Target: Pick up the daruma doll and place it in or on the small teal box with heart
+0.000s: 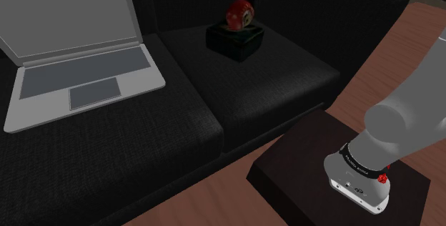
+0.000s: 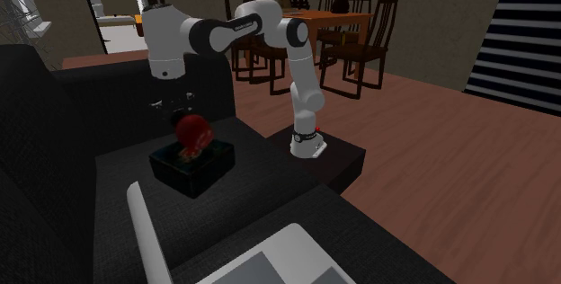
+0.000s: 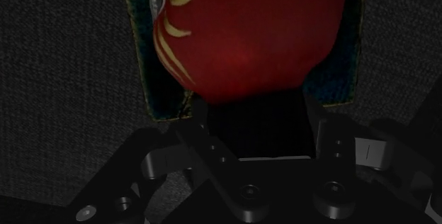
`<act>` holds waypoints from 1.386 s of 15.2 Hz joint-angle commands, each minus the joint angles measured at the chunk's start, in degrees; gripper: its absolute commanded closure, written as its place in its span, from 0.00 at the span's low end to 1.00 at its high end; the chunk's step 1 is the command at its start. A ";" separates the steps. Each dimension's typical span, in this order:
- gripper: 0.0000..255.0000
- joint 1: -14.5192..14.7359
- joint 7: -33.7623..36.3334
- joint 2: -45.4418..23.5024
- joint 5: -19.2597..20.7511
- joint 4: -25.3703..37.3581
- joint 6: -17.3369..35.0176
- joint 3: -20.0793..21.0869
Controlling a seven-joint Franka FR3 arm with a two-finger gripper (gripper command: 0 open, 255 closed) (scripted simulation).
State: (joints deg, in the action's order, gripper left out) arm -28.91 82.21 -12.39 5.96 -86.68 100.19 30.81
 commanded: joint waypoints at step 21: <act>0.00 0.80 0.02 -0.63 -0.06 6.24 -6.28 0.30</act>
State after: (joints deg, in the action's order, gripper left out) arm -28.18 82.18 -12.90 5.84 -80.77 94.17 31.09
